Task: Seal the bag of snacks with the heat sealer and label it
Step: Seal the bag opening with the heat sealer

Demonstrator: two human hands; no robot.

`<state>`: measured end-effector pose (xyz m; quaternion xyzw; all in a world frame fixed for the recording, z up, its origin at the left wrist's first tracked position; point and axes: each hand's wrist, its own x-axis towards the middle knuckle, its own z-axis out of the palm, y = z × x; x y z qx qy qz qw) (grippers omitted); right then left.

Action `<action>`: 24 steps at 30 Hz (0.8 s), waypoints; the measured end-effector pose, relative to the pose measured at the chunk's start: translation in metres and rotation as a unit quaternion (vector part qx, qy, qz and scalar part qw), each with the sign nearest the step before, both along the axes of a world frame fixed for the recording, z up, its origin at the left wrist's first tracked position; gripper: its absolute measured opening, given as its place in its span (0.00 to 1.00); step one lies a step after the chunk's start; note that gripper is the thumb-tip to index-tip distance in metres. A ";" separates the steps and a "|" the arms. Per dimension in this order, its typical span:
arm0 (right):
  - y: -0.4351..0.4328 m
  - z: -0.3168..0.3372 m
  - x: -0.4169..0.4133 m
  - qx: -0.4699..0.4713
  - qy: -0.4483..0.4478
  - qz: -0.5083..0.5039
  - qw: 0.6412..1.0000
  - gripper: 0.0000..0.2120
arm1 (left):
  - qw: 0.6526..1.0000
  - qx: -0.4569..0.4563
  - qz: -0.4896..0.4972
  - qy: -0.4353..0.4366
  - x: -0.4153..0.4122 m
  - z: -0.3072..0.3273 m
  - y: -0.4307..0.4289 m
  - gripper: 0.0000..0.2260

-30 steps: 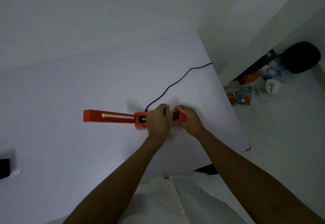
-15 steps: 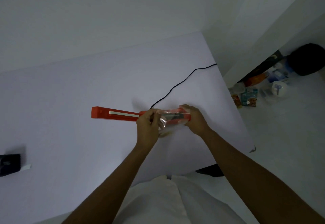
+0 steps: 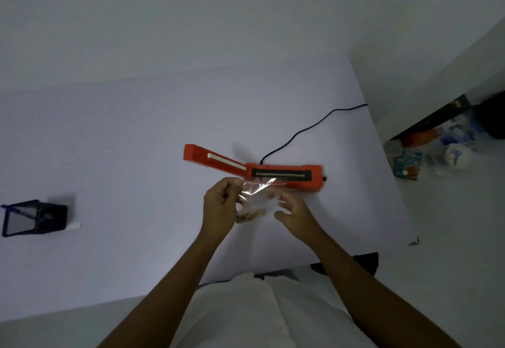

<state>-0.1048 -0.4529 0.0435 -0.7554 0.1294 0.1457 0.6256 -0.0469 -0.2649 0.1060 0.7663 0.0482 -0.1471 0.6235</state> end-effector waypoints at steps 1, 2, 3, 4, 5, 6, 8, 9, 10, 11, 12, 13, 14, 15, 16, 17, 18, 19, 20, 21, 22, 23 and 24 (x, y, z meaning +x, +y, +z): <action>0.011 0.002 0.002 0.033 0.013 0.015 0.999 0.23 | 1.000 0.000 0.006 0.003 -0.001 -0.001 0.009 0.08; 0.023 0.004 0.005 0.066 0.014 0.026 0.997 0.21 | 1.000 -0.001 0.014 0.005 -0.001 -0.001 0.019 0.09; 0.034 0.005 0.009 0.091 0.014 0.030 0.995 0.18 | 1.000 0.000 0.024 0.006 -0.002 -0.001 0.029 0.09; 0.045 0.007 0.013 0.114 0.015 0.033 0.993 0.15 | 0.999 -0.002 0.037 0.007 -0.003 -0.001 0.040 0.10; 0.056 0.009 0.017 0.121 0.017 0.038 0.992 0.12 | 0.999 -0.003 0.053 0.006 -0.003 -0.001 0.054 0.10; 0.068 0.010 0.021 0.117 0.017 0.047 0.992 0.09 | 0.998 -0.003 0.069 0.006 -0.003 -0.002 0.068 0.10; 0.094 0.011 0.029 0.095 0.019 0.068 0.993 0.06 | 0.995 -0.001 0.100 0.014 -0.001 -0.003 0.102 0.10; 0.106 0.011 0.032 0.083 0.020 0.075 0.994 0.05 | 0.994 -0.002 0.111 0.019 0.000 -0.002 0.115 0.10; 0.114 0.010 0.035 0.074 0.019 0.078 0.994 0.05 | 0.993 -0.007 0.119 0.025 0.002 -0.001 0.125 0.10; 0.127 0.008 0.038 0.069 0.023 0.081 0.994 0.05 | 0.991 -0.012 0.126 0.031 0.003 -0.001 0.139 0.10; 0.142 0.007 0.041 0.070 0.033 0.082 0.994 0.05 | 0.990 -0.018 0.132 0.038 0.005 0.000 0.155 0.10; 0.158 0.005 0.044 0.076 0.045 0.080 0.993 0.05 | 0.989 -0.023 0.137 0.042 0.008 -0.001 0.172 0.10; 0.175 0.005 0.046 0.086 0.056 0.073 0.992 0.05 | 0.989 -0.027 0.139 0.045 0.012 -0.001 0.189 0.10; 0.191 0.004 0.048 0.094 0.069 0.066 0.991 0.05 | 0.989 -0.030 0.138 0.047 0.016 -0.004 0.205 0.10; 0.206 0.003 0.050 0.099 0.082 0.060 0.990 0.05 | 0.989 -0.030 0.135 0.051 0.020 -0.008 0.219 0.10; 0.219 0.002 0.051 0.101 0.096 0.053 0.989 0.04 | 0.989 -0.029 0.131 0.058 0.025 -0.012 0.232 0.10; 0.231 0.000 0.052 0.106 0.111 0.045 0.987 0.03 | 0.990 -0.027 0.125 0.066 0.029 -0.017 0.244 0.10; 0.242 -0.003 0.054 0.110 0.125 0.036 0.985 0.03 | 0.990 -0.025 0.119 0.074 0.034 -0.022 0.255 0.10; 0.252 -0.006 0.056 0.111 0.137 0.029 0.984 0.03 | 0.990 -0.023 0.113 0.080 0.039 -0.028 0.265 0.10; 0.261 -0.009 0.058 0.108 0.145 0.022 0.983 0.03 | 0.990 -0.022 0.108 0.087 0.044 -0.035 0.273 0.10; 0.269 -0.012 0.060 0.104 0.152 0.013 0.983 0.03 | 0.990 -0.021 0.103 0.095 0.050 -0.042 0.280 0.09; 0.277 -0.015 0.063 0.095 0.157 0.003 0.983 0.03 | 0.989 -0.022 0.097 0.105 0.055 -0.049 0.286 0.09; 0.283 -0.017 0.065 0.083 0.159 -0.007 0.984 0.03 | 0.989 -0.023 0.093 0.113 0.060 -0.056 0.291 0.09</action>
